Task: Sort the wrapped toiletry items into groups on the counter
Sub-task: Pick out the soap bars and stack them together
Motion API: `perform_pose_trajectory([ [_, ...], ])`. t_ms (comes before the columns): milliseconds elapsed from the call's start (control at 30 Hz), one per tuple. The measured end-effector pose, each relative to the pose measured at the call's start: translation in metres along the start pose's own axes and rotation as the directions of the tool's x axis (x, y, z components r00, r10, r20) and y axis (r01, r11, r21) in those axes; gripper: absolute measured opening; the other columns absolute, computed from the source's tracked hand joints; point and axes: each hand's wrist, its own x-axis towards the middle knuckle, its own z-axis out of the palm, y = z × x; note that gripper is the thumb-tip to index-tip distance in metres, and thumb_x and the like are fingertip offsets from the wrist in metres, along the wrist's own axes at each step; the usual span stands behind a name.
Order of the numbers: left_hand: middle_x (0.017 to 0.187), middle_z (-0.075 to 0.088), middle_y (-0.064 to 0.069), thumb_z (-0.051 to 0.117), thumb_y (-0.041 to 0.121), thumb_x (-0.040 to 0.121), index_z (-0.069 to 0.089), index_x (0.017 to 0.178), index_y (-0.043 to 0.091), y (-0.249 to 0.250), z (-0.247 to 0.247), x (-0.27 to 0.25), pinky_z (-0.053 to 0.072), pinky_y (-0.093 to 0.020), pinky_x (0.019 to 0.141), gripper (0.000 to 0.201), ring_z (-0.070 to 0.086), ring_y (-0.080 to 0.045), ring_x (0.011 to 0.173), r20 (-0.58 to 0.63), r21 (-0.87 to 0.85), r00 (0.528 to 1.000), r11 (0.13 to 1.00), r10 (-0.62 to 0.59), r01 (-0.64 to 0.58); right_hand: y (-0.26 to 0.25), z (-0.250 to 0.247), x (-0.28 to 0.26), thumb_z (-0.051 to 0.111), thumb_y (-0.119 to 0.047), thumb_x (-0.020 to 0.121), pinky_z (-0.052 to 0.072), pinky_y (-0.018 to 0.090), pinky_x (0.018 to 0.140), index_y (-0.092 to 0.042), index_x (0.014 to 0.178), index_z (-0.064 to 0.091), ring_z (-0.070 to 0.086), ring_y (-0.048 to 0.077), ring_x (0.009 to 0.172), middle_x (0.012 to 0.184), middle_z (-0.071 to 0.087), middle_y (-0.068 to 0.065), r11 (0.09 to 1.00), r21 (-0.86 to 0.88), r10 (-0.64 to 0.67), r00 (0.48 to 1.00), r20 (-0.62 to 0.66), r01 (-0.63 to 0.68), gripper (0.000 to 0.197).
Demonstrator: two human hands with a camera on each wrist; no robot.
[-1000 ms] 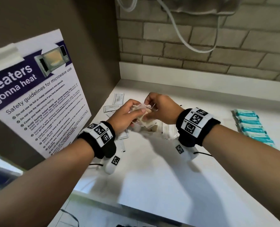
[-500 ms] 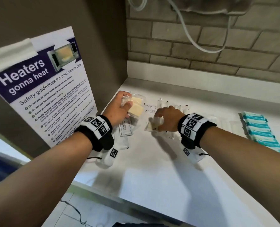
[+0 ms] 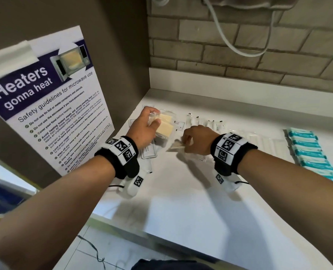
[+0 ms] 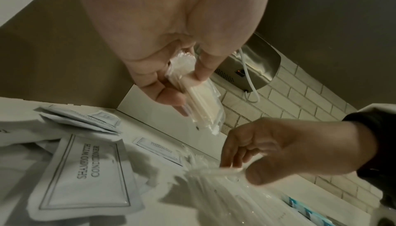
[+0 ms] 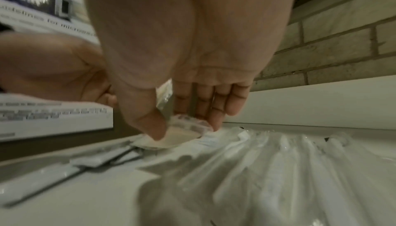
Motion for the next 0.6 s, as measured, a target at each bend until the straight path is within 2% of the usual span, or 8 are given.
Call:
perform_pose_trajectory([
  [67, 0.112, 0.060, -0.004, 0.046, 0.014, 0.100, 0.047, 0.114, 0.026, 0.001, 0.001, 0.000, 0.053, -0.031, 0.067, 0.019, 0.060, -0.017, 0.082, -0.006, 0.001, 1.000, 1.000, 0.008, -0.008, 0.002, -0.006, -0.010, 0.060, -0.026, 0.087, 0.048, 0.031, 0.080, -0.016, 0.101, 0.067, 0.060, 0.021, 0.093, 0.100, 0.067, 0.001, 0.987, 0.152, -0.045, 0.999, 0.003, 0.044, 0.018],
  [167, 0.108, 0.057, 0.001, 0.045, 0.007, 0.098, 0.049, 0.109, 0.026, 0.002, 0.010, -0.012, 0.051, -0.021, 0.054, 0.021, 0.061, -0.016, 0.082, 0.081, -0.059, 0.997, 0.998, -0.004, 0.009, 0.002, -0.009, -0.030, 0.057, -0.021, 0.091, 0.039, 0.024, 0.069, -0.015, 0.098, 0.070, 0.054, 0.014, 0.081, 0.086, 0.061, -0.005, 0.972, 0.203, -0.118, 0.993, -0.013, 0.118, 0.016],
  [200, 0.111, 0.057, 0.001, 0.047, 0.007, 0.098, 0.051, 0.106, 0.027, 0.000, 0.015, -0.018, 0.054, -0.024, 0.056, 0.022, 0.063, -0.020, 0.085, 0.135, -0.080, 0.991, 0.996, -0.014, 0.025, 0.003, -0.006, -0.035, 0.058, -0.021, 0.090, 0.038, 0.024, 0.070, -0.016, 0.099, 0.071, 0.052, 0.012, 0.080, 0.084, 0.058, -0.008, 0.971, 0.197, -0.131, 0.991, -0.030, 0.134, 0.016],
  [267, 0.114, 0.059, 0.001, 0.050, 0.009, 0.097, 0.051, 0.103, 0.031, -0.008, 0.027, -0.031, 0.060, -0.038, 0.069, 0.023, 0.068, -0.027, 0.087, 0.251, -0.034, 0.968, 0.999, 0.006, 0.002, 0.006, 0.002, -0.046, 0.061, -0.022, 0.089, 0.036, 0.023, 0.073, -0.019, 0.101, 0.074, 0.050, 0.011, 0.081, 0.077, 0.051, -0.015, 0.975, 0.169, -0.136, 0.989, -0.064, 0.145, 0.018],
  [333, 0.112, 0.058, 0.002, 0.052, 0.008, 0.096, 0.050, 0.107, 0.026, -0.013, 0.035, -0.042, 0.059, -0.043, 0.076, 0.022, 0.067, -0.023, 0.083, 0.324, 0.012, 0.946, 0.999, 0.025, -0.031, 0.009, 0.011, -0.055, 0.062, -0.024, 0.088, 0.035, 0.021, 0.072, -0.021, 0.103, 0.075, 0.049, 0.009, 0.079, 0.076, 0.048, -0.015, 0.979, 0.161, -0.112, 0.991, -0.072, 0.123, 0.019],
  [400, 0.109, 0.056, -0.002, 0.050, 0.002, 0.096, 0.048, 0.111, 0.016, -0.016, 0.041, -0.047, 0.059, -0.039, 0.071, 0.021, 0.065, -0.015, 0.078, 0.374, -0.048, 0.927, 0.999, 0.012, 0.006, 0.011, 0.016, -0.063, 0.063, -0.022, 0.087, 0.036, 0.020, 0.069, -0.020, 0.103, 0.075, 0.051, 0.010, 0.078, 0.083, 0.055, -0.007, 0.978, 0.189, -0.081, 0.995, -0.060, 0.091, 0.020],
  [500, 0.102, 0.050, -0.002, 0.046, -0.005, 0.096, 0.044, 0.112, 0.005, -0.015, 0.046, -0.051, 0.058, -0.025, 0.059, 0.020, 0.064, -0.002, 0.066, 0.464, -0.094, 0.885, 0.992, -0.030, 0.083, 0.014, 0.022, -0.076, 0.065, -0.017, 0.084, 0.038, 0.015, 0.062, -0.017, 0.095, 0.075, 0.055, 0.011, 0.074, 0.084, 0.064, -0.003, 0.972, 0.223, -0.066, 0.996, -0.062, 0.078, 0.015],
  [600, 0.097, 0.049, -0.005, 0.047, -0.006, 0.095, 0.043, 0.107, 0.010, -0.018, 0.046, -0.053, 0.053, -0.018, 0.060, 0.020, 0.057, -0.006, 0.071, 0.549, -0.013, 0.834, 0.997, -0.058, 0.078, 0.013, 0.028, -0.085, 0.066, -0.016, 0.080, 0.039, 0.017, 0.058, -0.016, 0.087, 0.065, 0.055, 0.015, 0.070, 0.078, 0.062, -0.003, 0.972, 0.224, -0.047, 0.994, -0.097, 0.068, 0.006],
])
